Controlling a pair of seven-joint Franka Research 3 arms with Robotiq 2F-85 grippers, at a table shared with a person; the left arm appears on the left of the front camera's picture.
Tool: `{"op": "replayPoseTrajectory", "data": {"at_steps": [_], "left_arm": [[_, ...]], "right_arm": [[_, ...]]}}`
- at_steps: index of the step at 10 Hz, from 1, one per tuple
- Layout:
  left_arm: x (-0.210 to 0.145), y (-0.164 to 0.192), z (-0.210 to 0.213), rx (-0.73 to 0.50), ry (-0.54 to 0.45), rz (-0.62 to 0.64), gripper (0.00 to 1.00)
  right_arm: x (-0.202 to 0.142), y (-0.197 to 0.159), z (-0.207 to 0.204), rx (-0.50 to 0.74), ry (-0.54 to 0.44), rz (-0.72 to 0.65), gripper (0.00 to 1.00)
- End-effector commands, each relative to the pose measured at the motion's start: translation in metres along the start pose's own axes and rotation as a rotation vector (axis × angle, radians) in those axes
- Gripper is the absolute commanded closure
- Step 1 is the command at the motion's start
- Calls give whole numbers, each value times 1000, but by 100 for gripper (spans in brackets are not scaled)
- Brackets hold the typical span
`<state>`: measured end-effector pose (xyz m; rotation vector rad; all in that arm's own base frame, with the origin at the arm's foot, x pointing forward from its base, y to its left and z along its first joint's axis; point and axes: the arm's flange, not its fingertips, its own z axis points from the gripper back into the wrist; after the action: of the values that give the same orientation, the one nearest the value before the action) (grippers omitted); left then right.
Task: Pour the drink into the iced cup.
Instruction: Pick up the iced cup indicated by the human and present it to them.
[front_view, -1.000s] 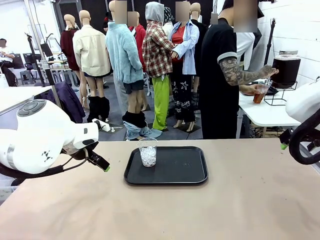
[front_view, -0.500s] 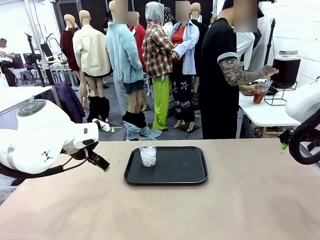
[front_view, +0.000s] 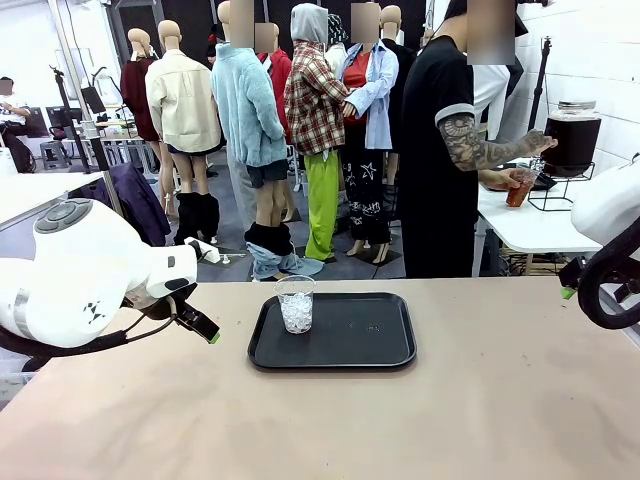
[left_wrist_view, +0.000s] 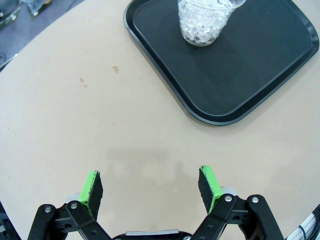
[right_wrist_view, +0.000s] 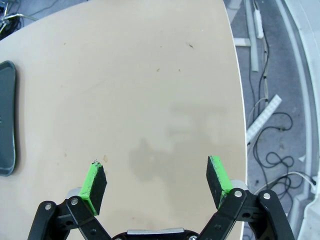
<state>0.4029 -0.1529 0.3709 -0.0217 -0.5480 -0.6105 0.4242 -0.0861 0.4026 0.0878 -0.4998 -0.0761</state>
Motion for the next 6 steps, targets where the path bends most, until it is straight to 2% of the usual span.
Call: {"op": "replayPoseTrajectory", "data": {"at_steps": [1, 6], "left_arm": [[-1, 2, 1, 0, -1, 4, 0], [-1, 2, 1, 0, -1, 4, 0]], "right_arm": [[1, -1, -1, -10, -3, 3, 0], [1, -1, -1, -10, -3, 3, 0]]}}
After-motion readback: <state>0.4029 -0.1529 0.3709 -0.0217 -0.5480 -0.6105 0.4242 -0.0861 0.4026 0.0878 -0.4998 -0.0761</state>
